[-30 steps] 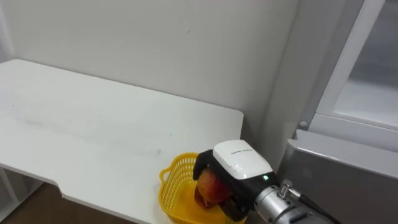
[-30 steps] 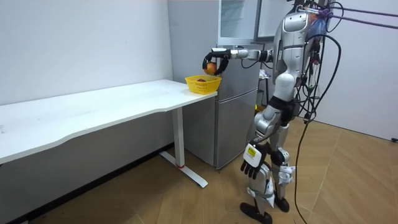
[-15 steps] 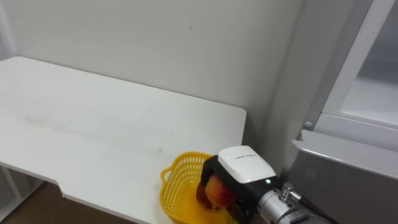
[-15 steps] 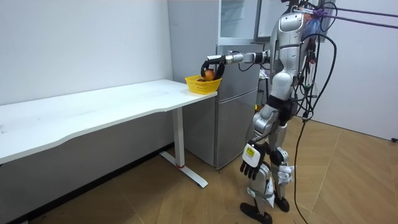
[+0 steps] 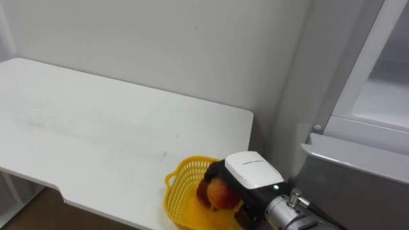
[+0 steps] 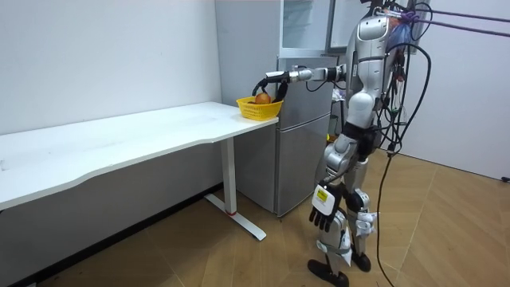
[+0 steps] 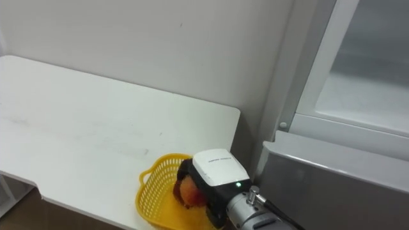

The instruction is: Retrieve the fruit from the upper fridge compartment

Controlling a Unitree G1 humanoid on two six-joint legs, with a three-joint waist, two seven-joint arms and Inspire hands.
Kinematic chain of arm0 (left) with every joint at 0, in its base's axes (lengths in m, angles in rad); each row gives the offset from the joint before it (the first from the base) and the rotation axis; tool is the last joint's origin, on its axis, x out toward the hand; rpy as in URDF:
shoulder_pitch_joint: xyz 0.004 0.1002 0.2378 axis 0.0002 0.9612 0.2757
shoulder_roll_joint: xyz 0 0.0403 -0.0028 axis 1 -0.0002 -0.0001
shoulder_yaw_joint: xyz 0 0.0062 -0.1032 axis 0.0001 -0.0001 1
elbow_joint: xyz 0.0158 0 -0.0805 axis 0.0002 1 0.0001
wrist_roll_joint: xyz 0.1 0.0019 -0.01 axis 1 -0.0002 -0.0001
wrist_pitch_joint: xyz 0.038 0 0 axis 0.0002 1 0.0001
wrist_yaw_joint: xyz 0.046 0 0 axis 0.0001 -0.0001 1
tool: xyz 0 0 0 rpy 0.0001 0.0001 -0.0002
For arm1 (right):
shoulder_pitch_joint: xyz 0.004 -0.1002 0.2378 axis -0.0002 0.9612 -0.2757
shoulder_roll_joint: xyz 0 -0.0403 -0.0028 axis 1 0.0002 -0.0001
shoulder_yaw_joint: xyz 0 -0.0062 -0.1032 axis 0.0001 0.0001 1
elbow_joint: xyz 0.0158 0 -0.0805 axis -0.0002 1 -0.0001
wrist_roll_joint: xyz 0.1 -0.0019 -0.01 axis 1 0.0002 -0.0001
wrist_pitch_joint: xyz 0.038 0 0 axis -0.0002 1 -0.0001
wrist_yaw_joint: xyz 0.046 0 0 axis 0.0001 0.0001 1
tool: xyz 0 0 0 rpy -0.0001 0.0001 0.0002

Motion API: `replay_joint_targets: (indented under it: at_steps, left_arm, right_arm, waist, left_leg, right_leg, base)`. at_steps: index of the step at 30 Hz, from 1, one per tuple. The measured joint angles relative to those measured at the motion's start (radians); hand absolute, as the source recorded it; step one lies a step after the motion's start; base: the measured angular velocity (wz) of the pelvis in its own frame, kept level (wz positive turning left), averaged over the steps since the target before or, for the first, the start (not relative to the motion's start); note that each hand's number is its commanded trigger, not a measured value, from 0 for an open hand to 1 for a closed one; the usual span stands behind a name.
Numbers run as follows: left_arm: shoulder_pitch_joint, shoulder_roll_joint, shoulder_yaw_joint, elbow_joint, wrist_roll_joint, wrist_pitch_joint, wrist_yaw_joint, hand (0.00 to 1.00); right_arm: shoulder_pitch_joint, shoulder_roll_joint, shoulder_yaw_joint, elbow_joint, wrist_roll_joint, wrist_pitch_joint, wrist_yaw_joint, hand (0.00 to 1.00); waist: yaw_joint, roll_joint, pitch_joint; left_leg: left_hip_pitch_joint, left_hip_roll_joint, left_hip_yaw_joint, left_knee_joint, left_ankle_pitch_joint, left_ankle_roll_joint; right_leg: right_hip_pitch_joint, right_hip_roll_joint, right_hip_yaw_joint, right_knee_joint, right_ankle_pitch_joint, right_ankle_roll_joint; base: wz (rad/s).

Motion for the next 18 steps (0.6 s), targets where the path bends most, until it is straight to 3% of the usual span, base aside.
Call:
replay_joint_targets:
  at_steps: [18]
  left_arm:
    - [-0.001, 0.0, -0.001, -0.001, -0.001, 0.0, 0.001, 0.0]
  right_arm:
    - [0.0, 0.0, 0.0, 0.021, 0.003, 0.0, -0.012, 0.0]
  waist:
    - [0.0, -0.005, -0.0028]
  left_leg:
    - [-0.001, 0.0, 0.004, -0.001, 0.0, 0.0]
  right_leg:
    - [0.002, -0.001, -0.003, 0.001, 0.0, 0.001]
  base:
    - [0.0]
